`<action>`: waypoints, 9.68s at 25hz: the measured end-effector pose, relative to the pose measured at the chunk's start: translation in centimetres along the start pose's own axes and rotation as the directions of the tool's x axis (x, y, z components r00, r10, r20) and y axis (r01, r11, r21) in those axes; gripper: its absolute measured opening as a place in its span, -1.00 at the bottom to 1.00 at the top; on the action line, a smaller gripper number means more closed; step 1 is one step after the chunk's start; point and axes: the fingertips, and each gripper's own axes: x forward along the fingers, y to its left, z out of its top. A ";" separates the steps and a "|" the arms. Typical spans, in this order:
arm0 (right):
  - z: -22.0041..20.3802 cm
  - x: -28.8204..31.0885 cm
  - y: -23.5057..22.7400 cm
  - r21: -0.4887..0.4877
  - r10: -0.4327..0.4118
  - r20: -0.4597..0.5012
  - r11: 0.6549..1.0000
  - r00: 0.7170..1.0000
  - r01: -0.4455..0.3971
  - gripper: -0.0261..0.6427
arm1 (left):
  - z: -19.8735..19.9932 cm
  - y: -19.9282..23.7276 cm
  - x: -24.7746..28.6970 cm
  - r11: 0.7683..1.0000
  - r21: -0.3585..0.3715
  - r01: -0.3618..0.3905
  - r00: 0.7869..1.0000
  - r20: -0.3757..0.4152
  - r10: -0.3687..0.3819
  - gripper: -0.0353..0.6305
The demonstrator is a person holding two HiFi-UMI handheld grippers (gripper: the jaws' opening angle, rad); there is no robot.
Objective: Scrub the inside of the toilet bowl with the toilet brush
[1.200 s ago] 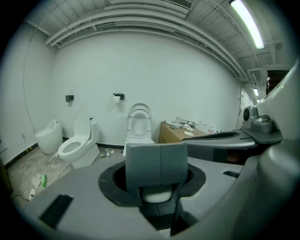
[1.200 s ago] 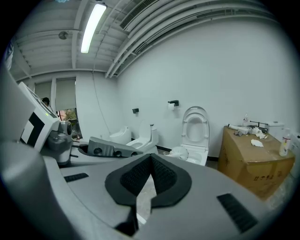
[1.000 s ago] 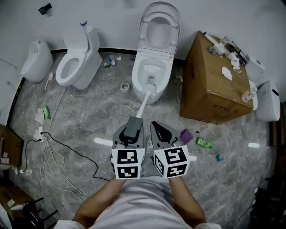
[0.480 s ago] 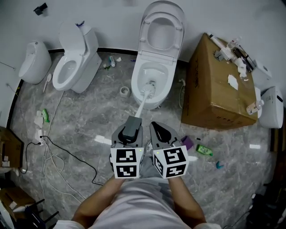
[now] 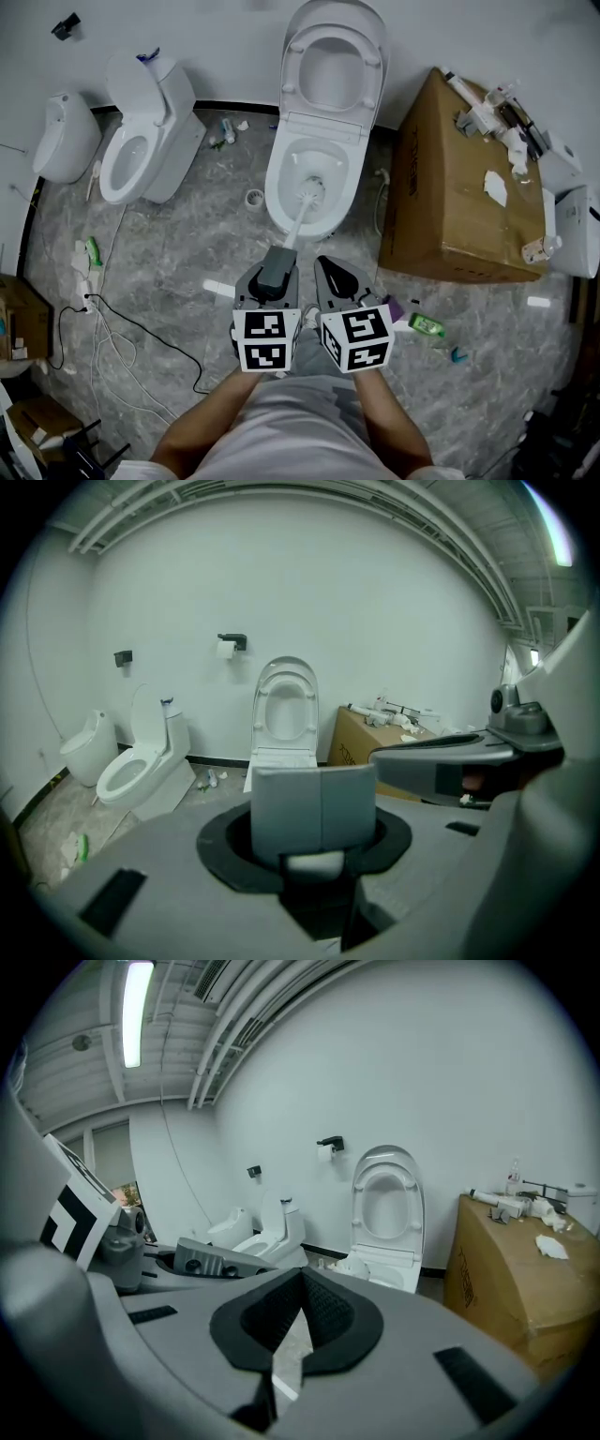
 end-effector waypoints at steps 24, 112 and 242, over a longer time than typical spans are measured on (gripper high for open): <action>1.3 12.4 -10.1 0.100 -0.086 -0.078 0.991 0.993 0.093 -0.93 | 1.5 3.9 15.6 0.993 0.060 0.103 0.977 -0.196 -0.090 -0.43; -11.6 35.4 -18.6 0.301 -0.237 -0.260 0.901 0.936 0.312 -0.93 | -5.1 19.1 46.3 0.962 0.114 0.248 0.896 -0.404 -0.183 -0.43; -15.0 34.2 -19.3 0.298 -0.224 -0.294 0.903 0.929 0.311 -0.93 | -13.2 14.6 44.7 0.951 0.001 0.310 0.793 -0.552 -0.258 -0.43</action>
